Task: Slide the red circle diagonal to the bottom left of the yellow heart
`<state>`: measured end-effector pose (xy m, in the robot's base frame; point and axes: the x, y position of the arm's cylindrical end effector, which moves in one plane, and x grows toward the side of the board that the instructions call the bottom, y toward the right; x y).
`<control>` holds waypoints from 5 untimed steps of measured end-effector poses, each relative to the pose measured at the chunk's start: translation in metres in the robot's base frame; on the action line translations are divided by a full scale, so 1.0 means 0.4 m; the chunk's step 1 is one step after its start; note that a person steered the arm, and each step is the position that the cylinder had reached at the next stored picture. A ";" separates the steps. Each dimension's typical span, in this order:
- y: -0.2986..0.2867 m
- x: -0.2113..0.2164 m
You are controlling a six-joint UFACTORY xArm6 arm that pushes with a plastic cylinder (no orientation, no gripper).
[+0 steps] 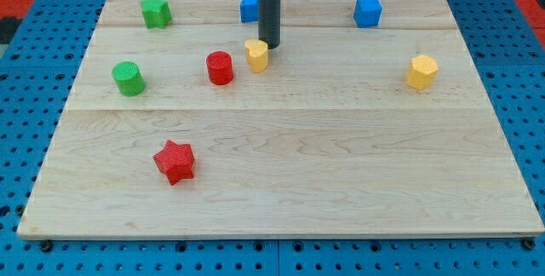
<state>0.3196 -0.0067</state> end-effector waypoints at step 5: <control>-0.154 0.173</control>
<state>0.3889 -0.0684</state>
